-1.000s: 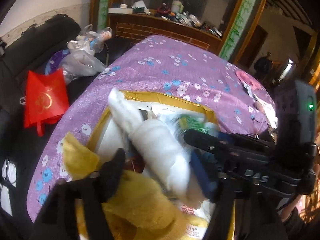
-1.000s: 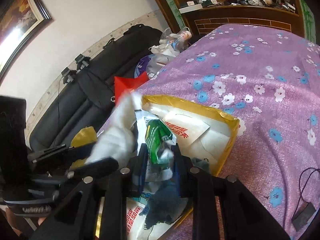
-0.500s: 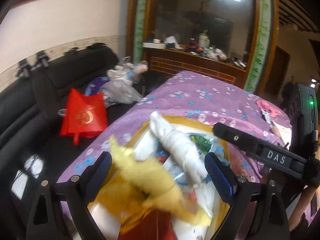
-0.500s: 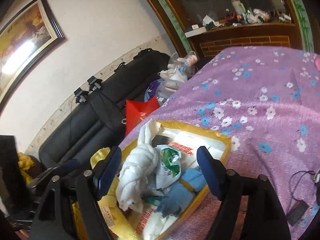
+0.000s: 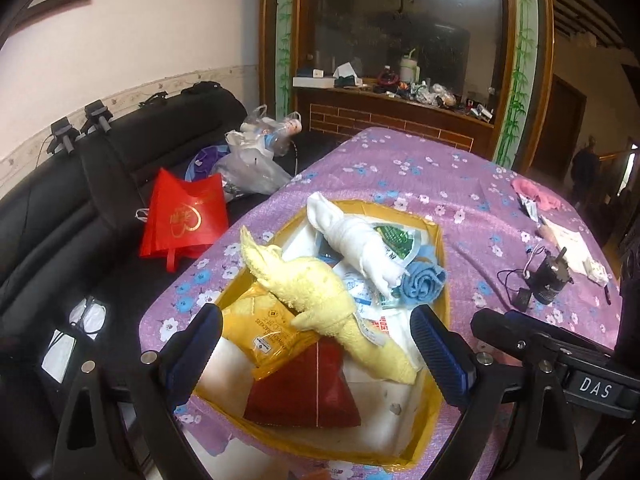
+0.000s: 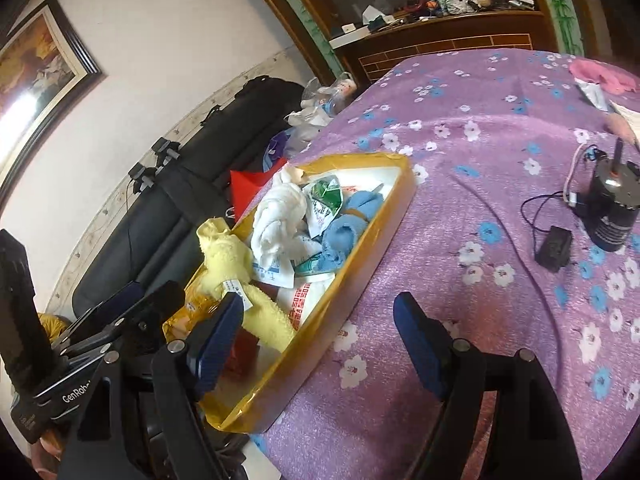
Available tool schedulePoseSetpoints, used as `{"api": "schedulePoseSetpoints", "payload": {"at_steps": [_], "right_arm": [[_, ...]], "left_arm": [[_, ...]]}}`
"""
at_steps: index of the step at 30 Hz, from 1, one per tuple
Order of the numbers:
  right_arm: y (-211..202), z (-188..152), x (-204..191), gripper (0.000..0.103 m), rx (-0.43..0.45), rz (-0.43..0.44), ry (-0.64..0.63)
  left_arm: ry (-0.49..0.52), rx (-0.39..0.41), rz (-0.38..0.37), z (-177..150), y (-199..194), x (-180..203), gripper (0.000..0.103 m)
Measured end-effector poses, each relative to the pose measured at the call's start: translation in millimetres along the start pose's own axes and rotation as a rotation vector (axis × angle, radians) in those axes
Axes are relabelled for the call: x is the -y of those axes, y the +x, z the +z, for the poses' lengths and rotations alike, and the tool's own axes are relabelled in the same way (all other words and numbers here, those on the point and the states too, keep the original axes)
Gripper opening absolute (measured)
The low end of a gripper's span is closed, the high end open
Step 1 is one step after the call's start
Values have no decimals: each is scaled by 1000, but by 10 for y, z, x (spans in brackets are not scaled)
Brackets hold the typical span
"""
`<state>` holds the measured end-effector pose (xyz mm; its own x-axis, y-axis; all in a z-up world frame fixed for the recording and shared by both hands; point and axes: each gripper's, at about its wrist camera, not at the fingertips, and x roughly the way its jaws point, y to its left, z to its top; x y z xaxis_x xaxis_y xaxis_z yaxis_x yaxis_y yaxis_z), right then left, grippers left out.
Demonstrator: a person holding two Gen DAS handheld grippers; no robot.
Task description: Organize soft objects
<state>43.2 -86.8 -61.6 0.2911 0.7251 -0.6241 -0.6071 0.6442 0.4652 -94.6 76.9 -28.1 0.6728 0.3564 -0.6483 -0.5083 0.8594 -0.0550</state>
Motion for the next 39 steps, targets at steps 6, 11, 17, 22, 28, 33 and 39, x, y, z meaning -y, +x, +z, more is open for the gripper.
{"api": "schedulePoseSetpoints", "payload": {"at_steps": [6,11,17,22,28,33,39], "right_arm": [[11,-5,-60,77,3,-52,-31],[-22,-38,-114,77,3,-76,-73],[-25,-58,-182,77,1,-63,-84],[-5,-71,-241,77,-4,-68,-98],[34,-69,-261,77,-15,-85,-107],[16,-46,-288,77,7,-103,-122],[57,-16,-293,77,3,-119,-117]], "left_arm": [[-7,7,37,-51,-69,-46,100],[-33,-20,53,-89,-63,-93,100],[-30,-17,62,-114,-108,-123,100],[-20,-32,78,-114,-83,-124,100],[-10,-63,108,-142,-7,-166,100],[-3,-69,132,-163,17,-204,100],[-5,-69,148,-162,34,-242,100]]}}
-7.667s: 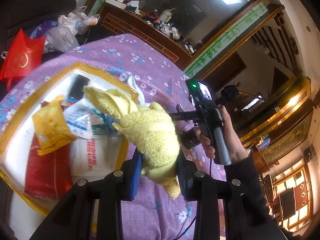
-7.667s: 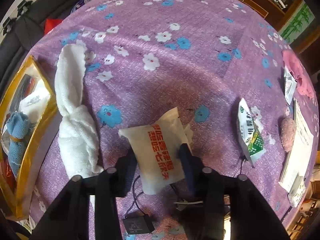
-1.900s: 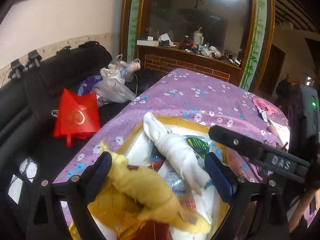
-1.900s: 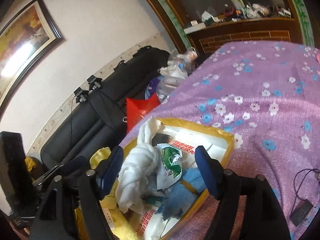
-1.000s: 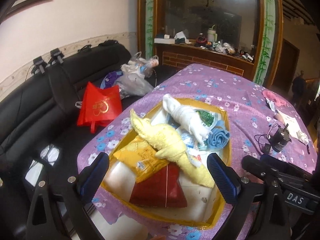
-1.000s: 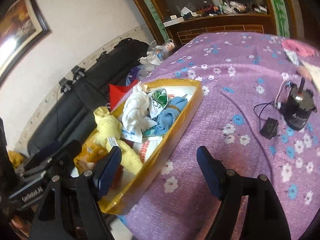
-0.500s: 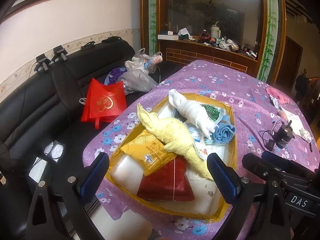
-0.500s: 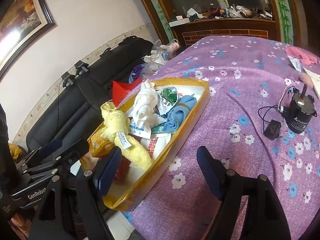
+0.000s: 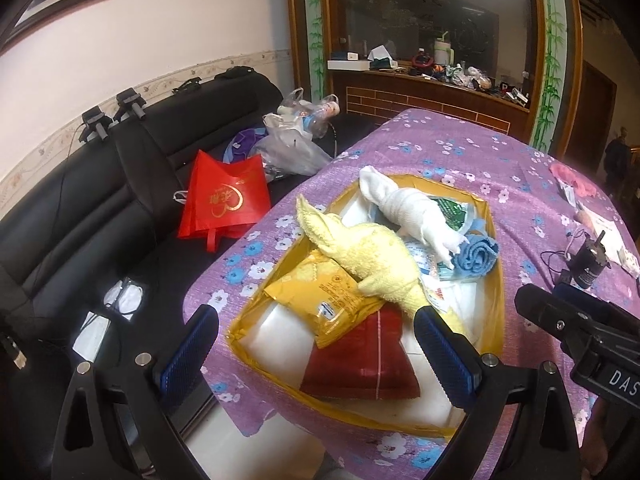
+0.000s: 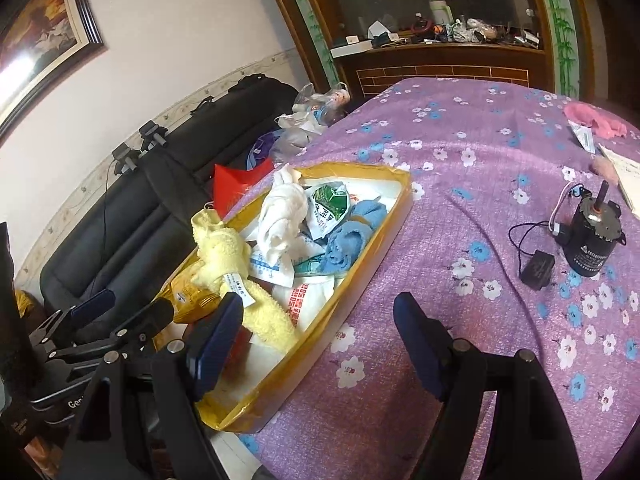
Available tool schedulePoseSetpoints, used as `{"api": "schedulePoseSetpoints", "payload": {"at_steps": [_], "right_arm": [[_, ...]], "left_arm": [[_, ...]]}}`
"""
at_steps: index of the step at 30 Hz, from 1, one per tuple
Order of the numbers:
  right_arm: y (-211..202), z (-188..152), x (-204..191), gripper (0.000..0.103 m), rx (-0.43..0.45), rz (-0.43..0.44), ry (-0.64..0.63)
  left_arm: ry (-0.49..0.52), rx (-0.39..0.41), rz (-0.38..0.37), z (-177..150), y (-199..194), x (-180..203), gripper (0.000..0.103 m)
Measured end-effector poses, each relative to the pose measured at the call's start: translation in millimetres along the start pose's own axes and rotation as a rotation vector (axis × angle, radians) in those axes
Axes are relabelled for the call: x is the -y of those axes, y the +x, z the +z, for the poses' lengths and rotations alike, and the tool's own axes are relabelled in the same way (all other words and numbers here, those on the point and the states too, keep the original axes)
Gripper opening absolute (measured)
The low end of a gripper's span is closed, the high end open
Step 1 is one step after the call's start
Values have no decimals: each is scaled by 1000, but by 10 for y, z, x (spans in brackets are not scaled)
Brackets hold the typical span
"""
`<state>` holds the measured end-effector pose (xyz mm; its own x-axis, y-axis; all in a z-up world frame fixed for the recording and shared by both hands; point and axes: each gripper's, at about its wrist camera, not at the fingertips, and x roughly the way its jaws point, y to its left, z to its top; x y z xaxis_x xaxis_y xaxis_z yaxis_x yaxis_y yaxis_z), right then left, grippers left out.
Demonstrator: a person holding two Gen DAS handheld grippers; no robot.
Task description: Organize soft objects
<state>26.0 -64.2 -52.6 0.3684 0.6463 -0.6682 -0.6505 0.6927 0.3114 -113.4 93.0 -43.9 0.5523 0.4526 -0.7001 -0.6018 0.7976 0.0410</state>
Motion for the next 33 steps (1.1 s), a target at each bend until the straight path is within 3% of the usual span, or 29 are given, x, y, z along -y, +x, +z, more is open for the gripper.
{"api": "schedulePoseSetpoints", "payload": {"at_steps": [33], "right_arm": [[74,-46,-186,77,-30,-4,-28]], "left_arm": [[9,-28,26,-68,17,-64,100]]}}
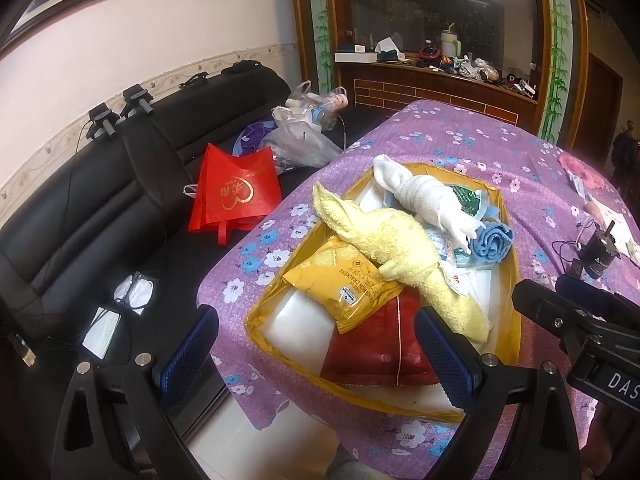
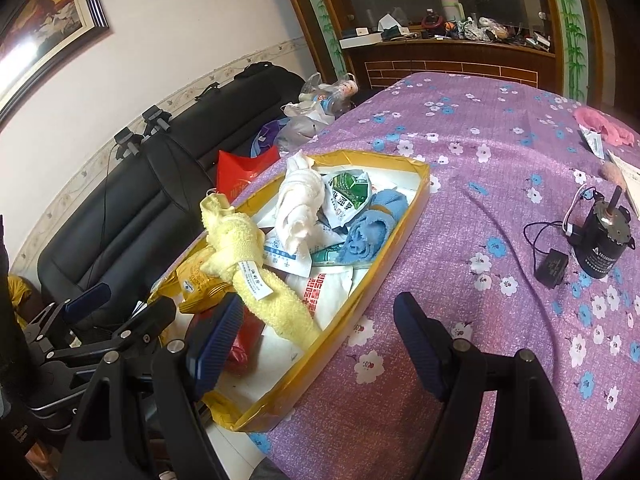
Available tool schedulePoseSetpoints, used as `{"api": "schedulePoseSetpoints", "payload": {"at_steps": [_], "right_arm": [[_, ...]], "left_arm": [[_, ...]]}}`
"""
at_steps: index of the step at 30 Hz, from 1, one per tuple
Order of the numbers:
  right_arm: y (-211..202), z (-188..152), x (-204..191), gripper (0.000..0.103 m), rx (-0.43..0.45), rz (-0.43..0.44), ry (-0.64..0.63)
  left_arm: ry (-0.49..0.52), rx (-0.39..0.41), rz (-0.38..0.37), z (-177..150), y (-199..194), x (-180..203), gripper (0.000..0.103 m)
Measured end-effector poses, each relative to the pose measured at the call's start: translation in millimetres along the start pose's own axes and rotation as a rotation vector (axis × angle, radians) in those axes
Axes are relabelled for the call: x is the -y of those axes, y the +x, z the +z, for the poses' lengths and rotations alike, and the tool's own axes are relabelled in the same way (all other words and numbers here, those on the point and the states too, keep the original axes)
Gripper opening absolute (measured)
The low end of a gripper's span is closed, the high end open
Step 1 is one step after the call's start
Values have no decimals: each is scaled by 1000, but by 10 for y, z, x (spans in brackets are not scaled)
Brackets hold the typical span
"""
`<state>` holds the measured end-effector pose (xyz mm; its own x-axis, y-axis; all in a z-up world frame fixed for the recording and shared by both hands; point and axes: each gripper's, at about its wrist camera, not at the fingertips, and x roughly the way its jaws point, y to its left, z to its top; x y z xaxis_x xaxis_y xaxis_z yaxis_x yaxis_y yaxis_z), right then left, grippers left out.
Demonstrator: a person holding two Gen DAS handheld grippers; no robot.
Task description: Organize soft objects
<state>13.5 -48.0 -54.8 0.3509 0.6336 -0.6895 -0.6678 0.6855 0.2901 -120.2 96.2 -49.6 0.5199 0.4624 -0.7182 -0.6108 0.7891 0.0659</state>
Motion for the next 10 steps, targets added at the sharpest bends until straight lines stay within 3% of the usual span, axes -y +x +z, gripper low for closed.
{"api": "schedulePoseSetpoints", "payload": {"at_steps": [10], "right_arm": [[7,0,-6,77,-2,-7,4]], "left_arm": [[8,13,-3,-13,14,-13,100]]}}
